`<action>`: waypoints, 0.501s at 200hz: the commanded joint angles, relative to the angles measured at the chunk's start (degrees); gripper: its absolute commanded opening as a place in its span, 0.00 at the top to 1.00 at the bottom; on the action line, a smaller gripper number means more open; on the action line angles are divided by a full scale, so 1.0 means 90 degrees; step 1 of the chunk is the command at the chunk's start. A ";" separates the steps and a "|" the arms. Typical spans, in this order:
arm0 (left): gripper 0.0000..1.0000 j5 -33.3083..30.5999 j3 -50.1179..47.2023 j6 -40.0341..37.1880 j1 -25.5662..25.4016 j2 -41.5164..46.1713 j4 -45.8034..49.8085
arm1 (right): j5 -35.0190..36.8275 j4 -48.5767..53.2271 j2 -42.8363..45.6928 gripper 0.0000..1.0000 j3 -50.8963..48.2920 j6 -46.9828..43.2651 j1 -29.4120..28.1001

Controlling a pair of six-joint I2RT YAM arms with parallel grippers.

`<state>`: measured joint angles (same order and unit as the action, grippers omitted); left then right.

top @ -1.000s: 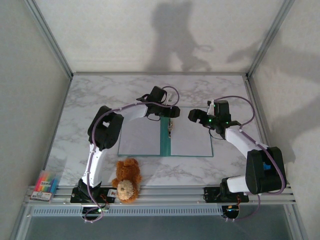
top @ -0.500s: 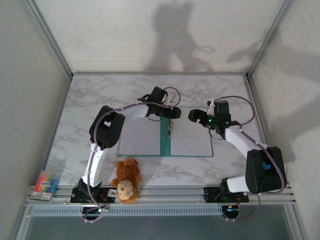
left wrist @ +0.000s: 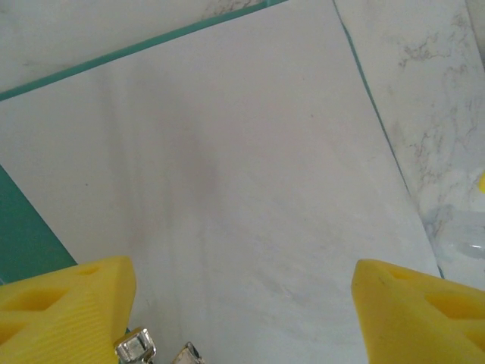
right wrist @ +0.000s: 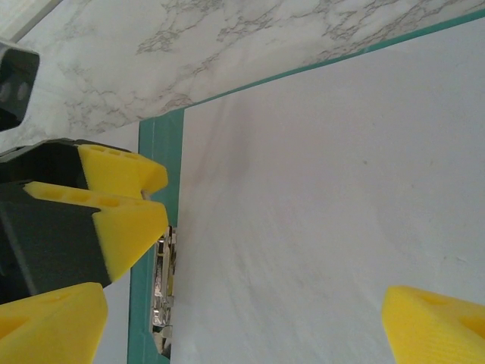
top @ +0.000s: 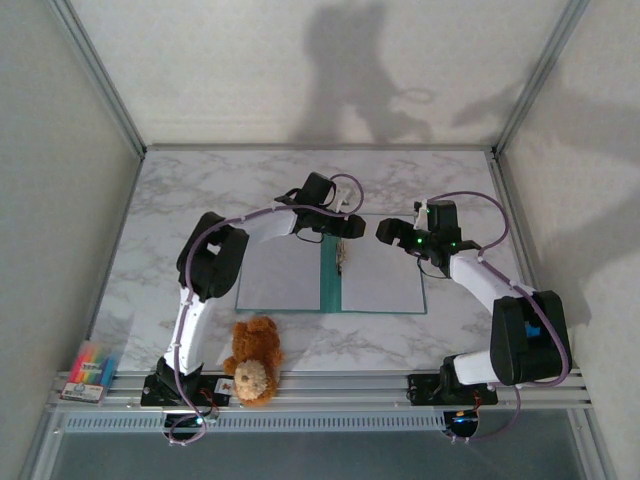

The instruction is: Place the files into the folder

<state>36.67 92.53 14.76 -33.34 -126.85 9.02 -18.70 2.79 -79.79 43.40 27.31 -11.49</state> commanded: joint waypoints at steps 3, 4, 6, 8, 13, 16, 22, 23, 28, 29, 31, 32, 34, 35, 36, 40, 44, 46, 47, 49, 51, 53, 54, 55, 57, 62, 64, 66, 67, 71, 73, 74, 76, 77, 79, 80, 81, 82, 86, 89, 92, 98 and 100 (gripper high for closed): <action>0.25 0.0028 -0.0167 -0.0103 -0.0121 0.0506 -0.0030 | -0.0031 0.0075 -0.0080 0.06 0.0206 0.0024 0.0019; 0.25 0.0028 -0.0170 -0.0099 -0.0127 0.0506 -0.0028 | -0.0036 0.0078 -0.0080 0.07 0.0207 0.0023 0.0023; 0.25 0.0028 -0.0180 -0.0091 -0.0132 0.0531 -0.0040 | -0.0033 0.0073 -0.0082 0.07 0.0202 0.0027 0.0025; 0.25 0.0023 -0.0195 -0.0084 -0.0138 0.0542 -0.0044 | -0.0032 0.0077 -0.0081 0.07 0.0206 0.0028 0.0021; 0.25 0.0005 -0.0241 -0.0071 -0.0167 0.0599 -0.0053 | -0.0038 0.0075 -0.0085 0.06 0.0202 0.0030 0.0026; 0.25 -0.0009 -0.0260 -0.0046 -0.0187 0.0618 -0.0062 | -0.0036 0.0077 -0.0081 0.06 0.0204 0.0022 0.0021; 0.25 -0.0055 -0.0330 -0.0009 -0.0224 0.0710 -0.0121 | -0.0039 0.0077 -0.0080 0.07 0.0207 0.0025 0.0020; 0.25 -0.0058 -0.0362 0.0005 -0.0227 0.0710 -0.0141 | -0.0035 0.0079 -0.0085 0.07 0.0207 0.0023 0.0023; 0.25 -0.0073 -0.0476 0.0067 -0.0262 0.0787 -0.0257 | -0.0032 0.0073 -0.0090 0.06 0.0209 0.0027 0.0026; 0.25 -0.0067 -0.0506 0.0082 -0.0266 0.0810 -0.0283 | -0.0032 0.0077 -0.0094 0.06 0.0213 0.0025 0.0026; 0.25 -0.0057 -0.0567 0.0118 -0.0269 0.0839 -0.0336 | -0.0032 0.0073 -0.0091 0.06 0.0216 0.0025 0.0024; 0.25 -0.0054 -0.0590 0.0133 -0.0279 0.0850 -0.0366 | -0.0037 0.0082 -0.0090 0.06 0.0217 0.0029 0.0025; 0.25 -0.0046 -0.0644 0.0170 -0.0294 0.0893 -0.0418 | -0.0038 0.0084 -0.0090 0.06 0.0217 0.0024 0.0026; 0.25 -0.0039 -0.0668 0.0188 -0.0297 0.0912 -0.0456 | -0.0035 0.0087 -0.0090 0.07 0.0217 0.0028 0.0026; 0.25 -0.0035 -0.0689 0.0206 -0.0298 0.0931 -0.0485 | -0.0038 0.0089 -0.0090 0.06 0.0217 0.0030 0.0026; 0.25 -0.0015 -0.0807 0.0274 -0.0329 0.1010 -0.0600 | -0.0033 0.0089 -0.0090 0.06 0.0215 0.0017 0.0026; 0.25 -0.0021 -0.0906 0.0335 -0.0354 0.1074 -0.0687 | -0.0037 0.0090 -0.0090 0.06 0.0210 0.0021 0.0026; 0.25 -0.0026 -0.0962 0.0372 -0.0364 0.1105 -0.0733 | -0.0026 0.0091 -0.0090 0.06 0.0220 0.0022 0.0019; 0.25 -0.0028 -0.0988 0.0381 -0.0371 0.1125 -0.0760 | -0.0029 0.0091 -0.0090 0.07 0.0219 0.0022 0.0023; 0.25 -0.0038 -0.1034 0.0401 -0.0381 0.1152 -0.0792 | -0.0029 0.0093 -0.0090 0.06 0.0220 0.0022 0.0023; 0.25 -0.0047 -0.1077 0.0435 -0.0385 0.1188 -0.0827 | -0.0024 0.0096 -0.0095 0.06 0.0220 0.0015 0.0023; 0.25 -0.0057 -0.1125 0.0463 -0.0396 0.1222 -0.0856 | -0.0022 0.0099 -0.0091 0.06 0.0216 0.0018 0.0025; 0.25 -0.0063 -0.1147 0.0476 -0.0406 0.1237 -0.0870 | -0.0022 0.0100 -0.0090 0.07 0.0216 0.0015 0.0026; 0.25 -0.0067 -0.1164 0.0487 -0.0411 0.1249 -0.0887 | -0.0027 0.0100 -0.0090 0.07 0.0212 0.0019 0.0021; 0.25 -0.0076 -0.1210 0.0512 -0.0418 0.1283 -0.0912 | -0.0023 0.0100 -0.0087 0.06 0.0221 0.0016 0.0020; 0.25 -0.0082 -0.1319 0.0559 -0.0448 0.1359 -0.0976 | -0.0034 0.0097 -0.0086 0.06 0.0217 0.0021 0.0023; 0.25 -0.0095 -0.1364 0.0584 -0.0458 0.1379 -0.1000 | -0.0040 0.0095 -0.0084 0.06 0.0212 0.0015 0.0023; 0.25 -0.0093 -0.1404 0.0600 -0.0468 0.1413 -0.1021 | -0.0026 0.0092 -0.0088 0.07 0.0216 0.0015 0.0025; 0.25 -0.0096 -0.1424 0.0618 -0.0467 0.1426 -0.1036 | -0.0034 0.0091 -0.0084 0.06 0.0217 0.0014 0.0026; 0.25 -0.0094 -0.1508 0.0668 -0.0483 0.1482 -0.1077 | -0.0037 0.0098 -0.0080 0.06 0.0212 0.0016 0.0020; 0.25 -0.0098 -0.1545 0.0690 -0.0496 0.1505 -0.1099 | -0.0038 0.0097 -0.0085 0.07 0.0216 0.0016 0.0025; 0.25 -0.0104 -0.1558 0.0696 -0.0500 0.1520 -0.1104 | -0.0035 0.0094 -0.0087 0.07 0.0217 0.0019 0.0025; 0.25 -0.0105 -0.1587 0.0721 -0.0511 0.1544 -0.1123 | -0.0040 0.0092 -0.0087 0.07 0.0217 0.0014 0.0024; 0.25 -0.0112 -0.1603 0.0727 -0.0517 0.1554 -0.1131 | -0.0036 0.0091 -0.0088 0.06 0.0217 0.0013 0.0025; 0.25 -0.0124 -0.1627 0.0743 -0.0522 0.1587 -0.1137 | -0.0033 0.0096 -0.0082 0.07 0.0212 0.0013 0.0021; 0.25 -0.0131 -0.1638 0.0748 -0.0528 0.1600 -0.1137 | -0.0037 0.0093 -0.0081 0.07 0.0215 0.0013 0.0024; 0.25 -0.0130 -0.1653 0.0750 -0.0531 0.1612 -0.1138 | -0.0039 0.0092 -0.0076 0.06 0.0216 0.0012 0.0025; 0.25 -0.0144 -0.1665 0.0756 -0.0532 0.1627 -0.1138 | -0.0036 0.0096 -0.0073 0.06 0.0217 0.0012 0.0026; 0.25 -0.0172 -0.1707 0.0776 -0.0547 0.1684 -0.1128 | -0.0037 0.0094 -0.0076 0.06 0.0217 0.0012 0.0018; 0.25 -0.0191 -0.1749 0.0786 -0.0562 0.1727 -0.1124 | -0.0034 0.0092 -0.0071 0.06 0.0217 0.0012 0.0020; 0.25 -0.0210 -0.1789 0.0788 -0.0571 0.1782 -0.1121 | -0.0030 0.0095 -0.0070 0.06 0.0217 0.0017 0.0025; 0.25 -0.0251 -0.1856 0.0814 -0.0582 0.1894 -0.1111 | -0.0032 0.0090 -0.0073 0.06 0.0217 0.0022 0.0021; 0.25 -0.0271 -0.1879 0.0821 -0.0587 0.1930 -0.1110 | -0.0037 0.0093 -0.0076 0.06 0.0217 0.0015 0.0025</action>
<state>36.10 78.06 19.73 -38.02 -114.19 1.85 -18.72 2.81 -80.09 43.62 27.31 -11.49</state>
